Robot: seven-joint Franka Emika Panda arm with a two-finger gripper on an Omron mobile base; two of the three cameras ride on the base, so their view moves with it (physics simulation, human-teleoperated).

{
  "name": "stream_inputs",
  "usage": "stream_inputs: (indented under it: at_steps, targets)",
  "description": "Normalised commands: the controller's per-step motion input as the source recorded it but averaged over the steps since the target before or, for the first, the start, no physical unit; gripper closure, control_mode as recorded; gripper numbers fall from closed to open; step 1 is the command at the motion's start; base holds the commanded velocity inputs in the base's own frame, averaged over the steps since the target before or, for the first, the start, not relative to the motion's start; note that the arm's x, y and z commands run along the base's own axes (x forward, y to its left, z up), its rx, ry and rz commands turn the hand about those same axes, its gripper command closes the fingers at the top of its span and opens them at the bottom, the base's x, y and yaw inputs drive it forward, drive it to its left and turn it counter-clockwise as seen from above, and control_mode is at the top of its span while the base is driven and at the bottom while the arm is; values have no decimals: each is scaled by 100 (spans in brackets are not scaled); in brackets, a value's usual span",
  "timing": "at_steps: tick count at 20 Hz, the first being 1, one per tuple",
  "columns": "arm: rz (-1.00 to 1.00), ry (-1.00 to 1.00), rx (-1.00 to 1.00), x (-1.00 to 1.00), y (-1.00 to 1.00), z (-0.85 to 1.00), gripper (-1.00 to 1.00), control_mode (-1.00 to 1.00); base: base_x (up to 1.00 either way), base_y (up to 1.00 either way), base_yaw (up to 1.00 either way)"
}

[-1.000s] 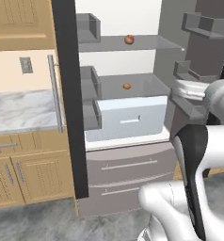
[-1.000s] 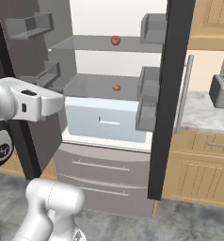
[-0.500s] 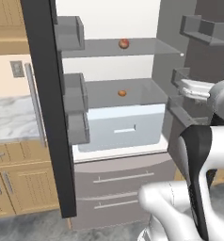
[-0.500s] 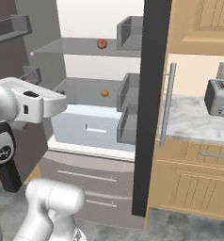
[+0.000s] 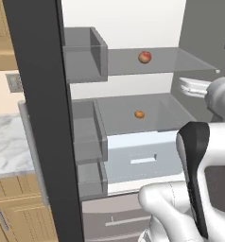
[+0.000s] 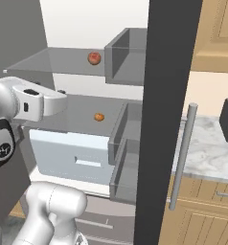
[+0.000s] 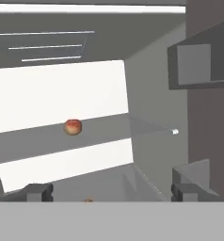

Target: Retrieve the peach and tangerine from the fridge and place them into the bowl on the dining table.

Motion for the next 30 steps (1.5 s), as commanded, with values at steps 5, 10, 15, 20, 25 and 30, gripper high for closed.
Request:
stream_inputs:
  at_steps: [5,10,15,20,25,30]
  targets:
    - [0,0,0,0,0,0,-100,100,97,0,1]
    - [7,17,1,47,0,6,-100,-100,16,0,1]
    - [15,20,0,25,5,14,-100,-100,0,0,0]
    - [22,13,0,15,28,10,-100,-100,0,0,0]
    - [11,1,0,15,49,-3,-100,-100,0,0,0]
    - [-2,-1,0,31,8,-3,-100,-100,0,0,0]
